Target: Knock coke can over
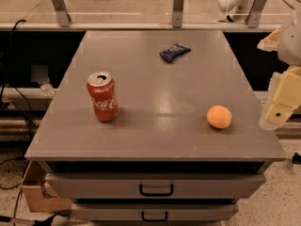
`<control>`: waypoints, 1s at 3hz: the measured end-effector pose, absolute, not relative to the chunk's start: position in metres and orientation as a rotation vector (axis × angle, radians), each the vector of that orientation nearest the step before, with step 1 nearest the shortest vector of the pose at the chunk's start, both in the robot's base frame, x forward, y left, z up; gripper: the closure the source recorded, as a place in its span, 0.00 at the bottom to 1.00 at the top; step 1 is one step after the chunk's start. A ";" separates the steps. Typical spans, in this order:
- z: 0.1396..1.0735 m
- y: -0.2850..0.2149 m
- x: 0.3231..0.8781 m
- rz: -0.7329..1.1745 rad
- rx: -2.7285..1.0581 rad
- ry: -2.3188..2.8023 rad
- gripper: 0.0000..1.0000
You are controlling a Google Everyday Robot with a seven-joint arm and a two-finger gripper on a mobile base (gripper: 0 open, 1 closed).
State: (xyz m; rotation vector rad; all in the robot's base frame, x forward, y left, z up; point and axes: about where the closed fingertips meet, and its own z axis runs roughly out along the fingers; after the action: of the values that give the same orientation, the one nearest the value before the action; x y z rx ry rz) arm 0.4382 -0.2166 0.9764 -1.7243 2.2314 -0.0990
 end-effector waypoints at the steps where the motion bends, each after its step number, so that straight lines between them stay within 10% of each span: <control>1: 0.976 -0.217 0.438 -0.099 -1.724 2.231 0.00; 3: 0.946 -0.181 0.447 0.098 -1.628 2.084 0.00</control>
Offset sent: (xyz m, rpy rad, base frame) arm -0.0041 0.0197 -0.0082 0.1896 -0.0682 -0.0445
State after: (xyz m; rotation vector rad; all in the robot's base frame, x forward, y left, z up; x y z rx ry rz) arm 0.4471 -0.1807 0.9461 -1.6279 2.0837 0.0982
